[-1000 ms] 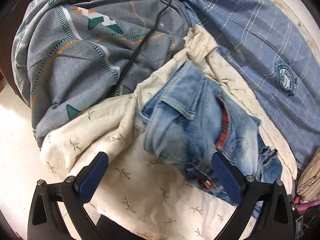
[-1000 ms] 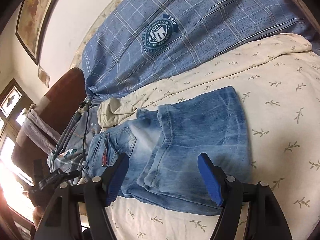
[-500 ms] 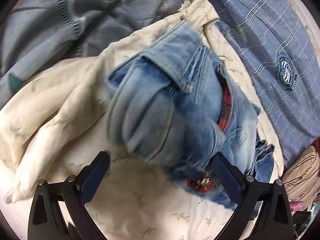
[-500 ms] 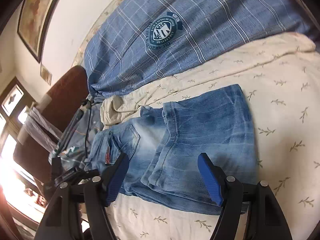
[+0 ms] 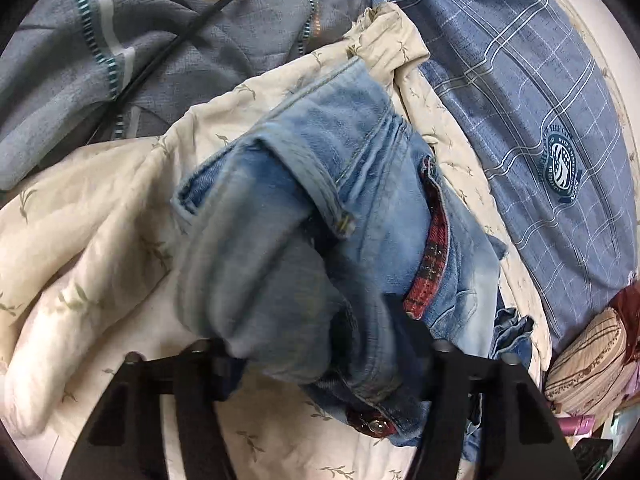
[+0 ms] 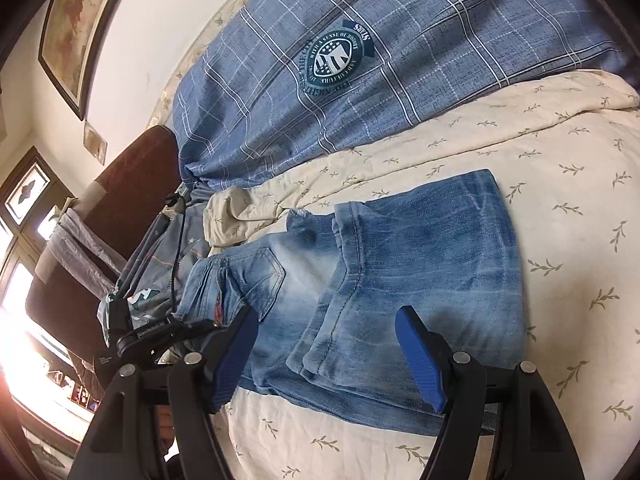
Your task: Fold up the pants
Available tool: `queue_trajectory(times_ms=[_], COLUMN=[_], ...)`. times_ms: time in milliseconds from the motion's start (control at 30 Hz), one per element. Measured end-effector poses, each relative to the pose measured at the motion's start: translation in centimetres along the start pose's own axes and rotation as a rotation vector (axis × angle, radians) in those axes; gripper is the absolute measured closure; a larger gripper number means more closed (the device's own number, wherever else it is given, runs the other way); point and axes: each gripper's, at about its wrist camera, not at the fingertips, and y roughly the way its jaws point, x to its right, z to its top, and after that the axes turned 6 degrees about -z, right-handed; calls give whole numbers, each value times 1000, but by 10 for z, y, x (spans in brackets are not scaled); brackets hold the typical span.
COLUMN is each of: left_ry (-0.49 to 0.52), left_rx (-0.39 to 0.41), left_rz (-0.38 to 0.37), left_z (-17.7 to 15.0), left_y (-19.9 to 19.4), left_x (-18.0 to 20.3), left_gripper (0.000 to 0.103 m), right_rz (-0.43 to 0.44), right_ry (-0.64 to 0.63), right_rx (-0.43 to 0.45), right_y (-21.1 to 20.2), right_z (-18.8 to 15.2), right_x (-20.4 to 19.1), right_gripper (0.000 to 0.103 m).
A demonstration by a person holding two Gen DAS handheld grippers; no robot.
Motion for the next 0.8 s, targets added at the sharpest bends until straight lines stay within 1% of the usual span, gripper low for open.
queue_trajectory(times_ms=[67,133,200,233,267,333,367,400,433,500,533,600,633,667,700,733,800], left_ry=[14,34,51,59,63,37,21,9,-5,-13,-1,36,58,76,96,123,190], left_rx=[5,14,27,31,29,17,18,18,20,34,43,58,77,91,103,116,144], left_rz=[2,8,15,19,26,23,16,13,8,-2,11,21,41,52,62,75,110], left_z=[-1,-3,-3,-4,-4,-4,-4,-3,-3,-2,-3,-6,-7,-9,-10,-12,-16], left_y=[-1,-6,-8,-8,-6,-3,-2,-2,-1,-1,-1,-3,-6,-9,-11,-13,-18], left_x=[1,1,6,8,7,-1,-4,-7,-10,-12,-9,-2,3,7,11,16,30], left_gripper=[46,53,57,57,55,45,43,32,27,27,33,47,55,59,66,70,74], right_rz=[-1,-11,-20,-22,-23,-23,-24,-27,-28,-27,-28,-28,-28,-30,-31,-32,-36], right_ry=[1,1,11,23,33,56,68,77,87,97,97,98,100,102,104,108,114], right_rx=[3,9,16,23,27,31,34,35,36,37,39,41,43,44,45,48,57], right_y=[0,-1,-2,-4,-5,-7,-9,-10,-11,-13,-14,-14,-15,-15,-15,-15,-17], right_z=[0,0,2,3,3,5,6,7,7,8,9,9,9,10,10,11,12], right_x=[0,1,4,7,9,14,17,19,22,25,26,26,27,27,28,29,32], right_gripper=[29,29,29,29,29,29,29,29,29,29,29,29,29,29,29,29,29])
